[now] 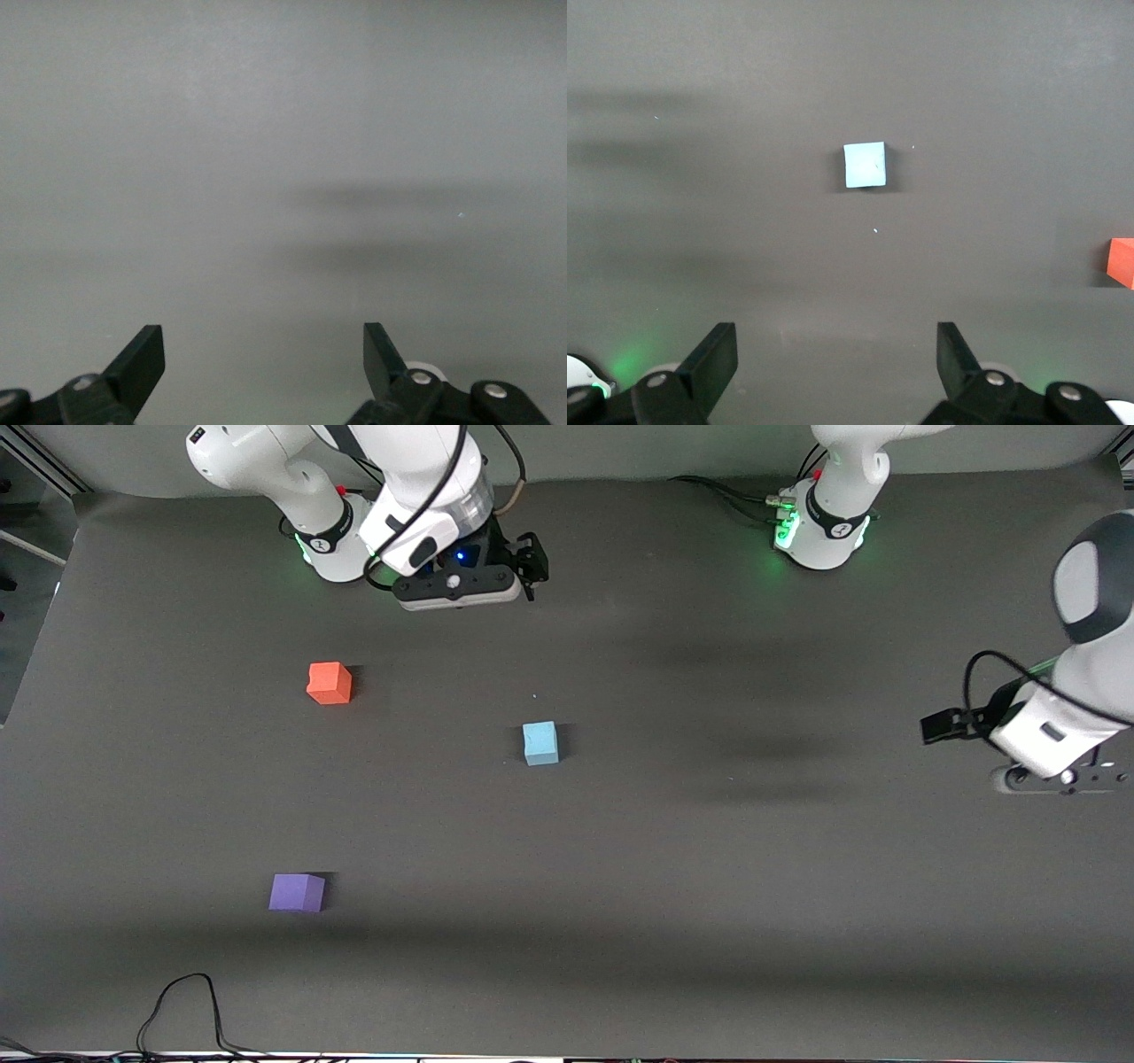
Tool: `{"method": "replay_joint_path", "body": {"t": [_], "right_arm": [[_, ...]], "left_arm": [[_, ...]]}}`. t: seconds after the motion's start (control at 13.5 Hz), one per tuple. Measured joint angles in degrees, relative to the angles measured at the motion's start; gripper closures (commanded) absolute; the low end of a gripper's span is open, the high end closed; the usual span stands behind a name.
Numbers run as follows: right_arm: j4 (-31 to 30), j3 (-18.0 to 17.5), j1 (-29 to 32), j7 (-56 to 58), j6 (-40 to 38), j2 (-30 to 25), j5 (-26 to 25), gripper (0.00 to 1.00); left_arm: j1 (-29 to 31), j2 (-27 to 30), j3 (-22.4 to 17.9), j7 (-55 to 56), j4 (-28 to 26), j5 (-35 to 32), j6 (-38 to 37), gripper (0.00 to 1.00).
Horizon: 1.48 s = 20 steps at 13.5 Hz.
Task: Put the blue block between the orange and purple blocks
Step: 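Lower the right gripper over the blue block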
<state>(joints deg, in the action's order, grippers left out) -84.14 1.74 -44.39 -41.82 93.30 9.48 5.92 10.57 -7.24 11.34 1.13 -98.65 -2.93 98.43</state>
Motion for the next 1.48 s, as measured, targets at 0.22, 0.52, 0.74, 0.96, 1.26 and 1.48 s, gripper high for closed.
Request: {"method": "replay_joint_path", "body": {"t": [0.22,0.52,0.74,0.96,1.26,1.48], "right_arm": [[-1.30,0.02,-0.07,0.06,1.91,1.59,0.13,0.00],[-11.99,0.03,-0.38,1.79,15.41,3.53,-0.18,0.00],[-20.76,0.08,-0.38,2.72,27.96,5.87,-2.34,0.00],[-24.88,0.08,-0.42,2.88,37.02,10.50,-4.10,0.00],[-25.31,0.32,-0.43,2.88,46.55,17.77,-4.40,0.00],[-25.29,0.70,-0.42,2.88,52.62,22.62,-4.41,0.00]], "left_arm": [[0.77,2.19,-0.02,-1.16,-0.72,0.17,-0.21,0.00],[0.61,4.27,-0.14,-1.16,-0.62,0.34,-1.20,0.00],[-6.35,4.78,-6.90,-1.16,0.30,0.96,-2.07,0.00],[-10.69,5.08,-10.76,-1.15,1.49,1.33,-3.11,0.00],[-10.78,5.15,-11.08,-1.18,3.34,1.47,-5.34,0.00],[-10.86,5.18,-11.08,-1.21,4.29,1.50,-6.53,0.00]]}}
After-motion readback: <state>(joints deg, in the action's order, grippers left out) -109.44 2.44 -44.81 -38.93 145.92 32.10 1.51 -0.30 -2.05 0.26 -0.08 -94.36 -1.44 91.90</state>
